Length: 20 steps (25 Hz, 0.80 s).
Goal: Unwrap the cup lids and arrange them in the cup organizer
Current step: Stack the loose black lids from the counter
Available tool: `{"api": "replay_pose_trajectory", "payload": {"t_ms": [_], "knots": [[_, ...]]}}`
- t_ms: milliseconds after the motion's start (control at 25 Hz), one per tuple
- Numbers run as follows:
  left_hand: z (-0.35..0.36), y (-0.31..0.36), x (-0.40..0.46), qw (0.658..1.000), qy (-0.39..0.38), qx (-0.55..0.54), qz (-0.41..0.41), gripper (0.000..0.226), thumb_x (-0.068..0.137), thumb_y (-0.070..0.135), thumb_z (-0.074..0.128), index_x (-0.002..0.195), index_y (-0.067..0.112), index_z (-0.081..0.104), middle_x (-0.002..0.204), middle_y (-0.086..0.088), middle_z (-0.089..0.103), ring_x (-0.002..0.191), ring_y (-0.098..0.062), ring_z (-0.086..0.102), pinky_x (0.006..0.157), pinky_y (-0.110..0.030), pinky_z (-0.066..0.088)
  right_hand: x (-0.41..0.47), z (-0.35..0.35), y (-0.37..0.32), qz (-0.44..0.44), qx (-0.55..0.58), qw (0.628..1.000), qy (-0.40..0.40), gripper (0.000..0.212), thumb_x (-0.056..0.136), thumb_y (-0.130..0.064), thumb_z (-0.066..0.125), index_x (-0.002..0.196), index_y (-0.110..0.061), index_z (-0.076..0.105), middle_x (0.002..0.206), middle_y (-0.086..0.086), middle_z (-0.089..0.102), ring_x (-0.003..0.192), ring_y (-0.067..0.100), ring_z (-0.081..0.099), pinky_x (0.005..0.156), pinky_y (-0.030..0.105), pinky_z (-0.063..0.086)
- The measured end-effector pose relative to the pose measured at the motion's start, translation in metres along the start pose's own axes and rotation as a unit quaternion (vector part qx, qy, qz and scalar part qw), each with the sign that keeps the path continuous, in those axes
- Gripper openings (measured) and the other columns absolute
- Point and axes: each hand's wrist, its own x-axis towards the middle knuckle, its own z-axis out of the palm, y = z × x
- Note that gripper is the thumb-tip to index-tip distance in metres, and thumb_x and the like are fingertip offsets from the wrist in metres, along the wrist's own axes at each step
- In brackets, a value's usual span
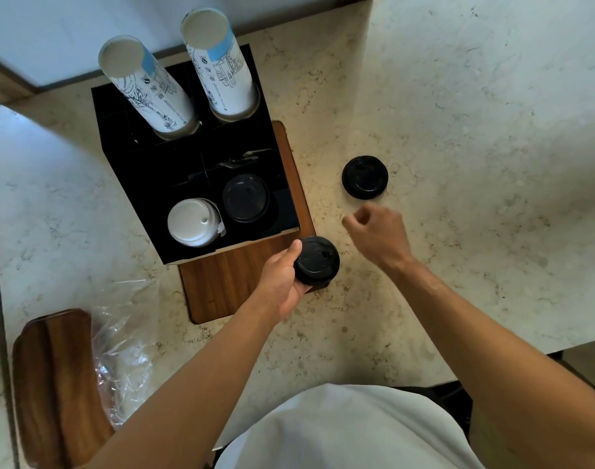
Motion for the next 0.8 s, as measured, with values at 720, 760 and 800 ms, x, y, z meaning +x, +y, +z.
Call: {"api": "replay_pose_trajectory", "payload": {"t_ms": [720, 760, 800], "knots": [[-0.008, 0.001, 0.0, 0.996, -0.015, -0.085, -0.027, 0.039, 0.097, 0.025, 0.059, 0.13, 0.004, 0.061, 0.118, -0.021, 0.073, 0.112, -0.038, 0.069, 0.098, -0.053, 0.055, 0.077, -0.056, 0.005, -0.013, -0.047, 0.997, 0.059, 0.024, 0.092, -0.027, 0.074, 0.108, -0.01, 0.078, 0.102, 0.006, 0.078, 0.086, 0.016, 0.068, 0.077, 0.027, 0.053], [-0.008, 0.0, -0.001, 0.996, -0.016, -0.085, -0.024, 0.04, 0.097, 0.026, 0.059, 0.131, 0.004, 0.061, 0.12, -0.021, 0.072, 0.114, -0.039, 0.068, 0.1, -0.054, 0.053, 0.058, -0.053, 0.003, 0.016, 0.016, 0.999, 0.047, 0.022, 0.091, -0.028, 0.075, 0.105, -0.011, 0.078, 0.096, 0.005, 0.078, 0.084, 0.016, 0.071, 0.077, 0.031, 0.058], [-0.008, -0.001, -0.002, 0.996, -0.019, -0.086, -0.022, 0.04, 0.098, 0.028, 0.058, 0.132, 0.005, 0.06, 0.121, -0.022, 0.071, 0.115, -0.039, 0.067, 0.103, -0.056, 0.051, 0.038, -0.048, 0.0, 0.038, 0.069, 0.997, 0.025, 0.019, 0.09, -0.028, 0.077, 0.101, -0.012, 0.077, 0.09, 0.003, 0.078, 0.082, 0.017, 0.073, 0.075, 0.033, 0.061]]}}
